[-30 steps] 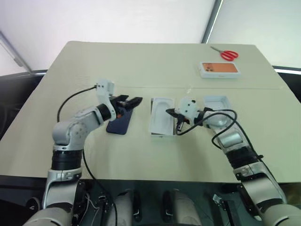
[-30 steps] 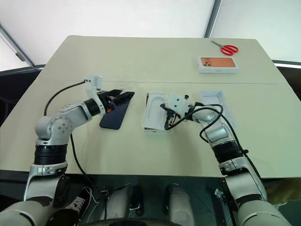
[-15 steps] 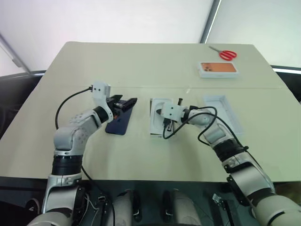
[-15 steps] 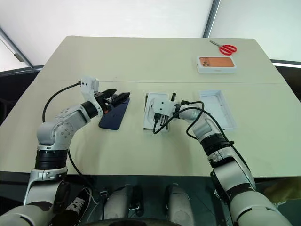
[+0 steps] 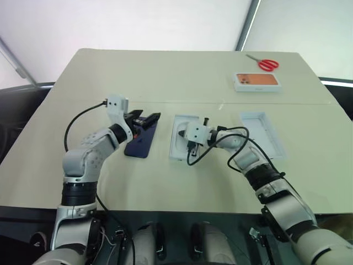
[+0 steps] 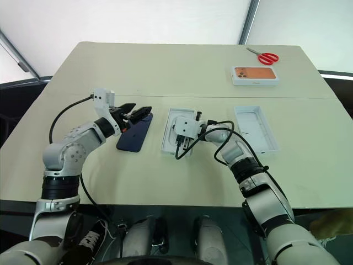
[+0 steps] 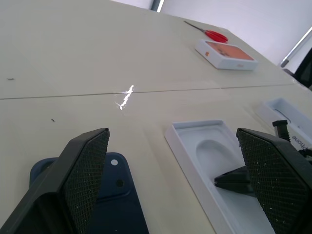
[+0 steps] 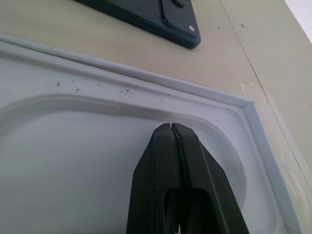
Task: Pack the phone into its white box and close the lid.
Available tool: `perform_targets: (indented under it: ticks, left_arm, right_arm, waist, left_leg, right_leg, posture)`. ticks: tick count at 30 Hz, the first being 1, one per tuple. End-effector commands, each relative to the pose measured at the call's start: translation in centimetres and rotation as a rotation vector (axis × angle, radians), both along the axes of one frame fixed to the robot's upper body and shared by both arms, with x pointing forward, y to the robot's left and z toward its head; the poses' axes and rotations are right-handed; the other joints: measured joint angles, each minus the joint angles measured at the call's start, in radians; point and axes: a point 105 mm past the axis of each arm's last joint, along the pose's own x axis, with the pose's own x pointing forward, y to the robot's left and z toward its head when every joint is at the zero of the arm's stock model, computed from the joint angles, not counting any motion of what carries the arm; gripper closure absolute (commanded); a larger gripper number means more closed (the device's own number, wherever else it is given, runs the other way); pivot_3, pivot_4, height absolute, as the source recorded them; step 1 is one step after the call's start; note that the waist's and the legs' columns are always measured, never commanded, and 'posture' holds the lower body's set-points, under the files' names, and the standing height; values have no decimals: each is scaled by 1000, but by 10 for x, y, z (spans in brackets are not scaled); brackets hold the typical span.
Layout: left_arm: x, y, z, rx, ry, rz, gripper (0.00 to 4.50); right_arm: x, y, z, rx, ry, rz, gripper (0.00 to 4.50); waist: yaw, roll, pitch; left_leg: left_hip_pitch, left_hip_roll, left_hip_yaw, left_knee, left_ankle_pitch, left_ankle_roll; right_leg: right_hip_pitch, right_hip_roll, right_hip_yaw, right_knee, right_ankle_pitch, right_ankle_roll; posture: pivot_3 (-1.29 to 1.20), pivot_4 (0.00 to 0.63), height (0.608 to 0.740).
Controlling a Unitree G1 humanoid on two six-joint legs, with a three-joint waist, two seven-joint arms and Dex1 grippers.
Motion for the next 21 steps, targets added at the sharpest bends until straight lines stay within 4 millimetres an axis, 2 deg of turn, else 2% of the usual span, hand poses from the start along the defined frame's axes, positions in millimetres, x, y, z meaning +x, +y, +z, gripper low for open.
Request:
perform_targets:
  ticks: [1, 7, 13, 21]
  left_arm:
    - [2, -1, 16, 9, -65, 7, 90]
    - [4, 1, 16, 5, -64, 12, 90]
    - [4, 4, 14, 15, -68, 15, 90]
    - [4, 20, 13, 31, -44, 13, 90]
  right_arm:
    - [8, 1, 16, 30, -72, -22, 4475]
    - [4, -6, 31, 91, -33, 2, 4475]
    - [-34, -1, 32, 97, 121, 165, 4475]
    - [-26, -9, -3, -53, 92, 79, 4475]
  waist:
    - [0, 0, 0]
    - [1, 0, 0]
    - [3, 0, 0]
    - [1, 0, 0]
  left_leg:
    - [0, 0, 0, 0, 0, 0]
    - [0, 0, 0, 0, 0, 0]
    - [0, 0, 0, 0, 0, 0]
    - [0, 0, 0, 0, 0, 0]
  right_leg:
    - [0, 0, 0, 0, 0, 0]
    - [0, 0, 0, 0, 0, 0]
    - [0, 0, 0, 0, 0, 0]
    - [0, 0, 0, 0, 0, 0]
  posture:
    - [0, 150, 738]
    - [0, 150, 738]
    - [0, 150, 738]
    - [0, 150, 738]
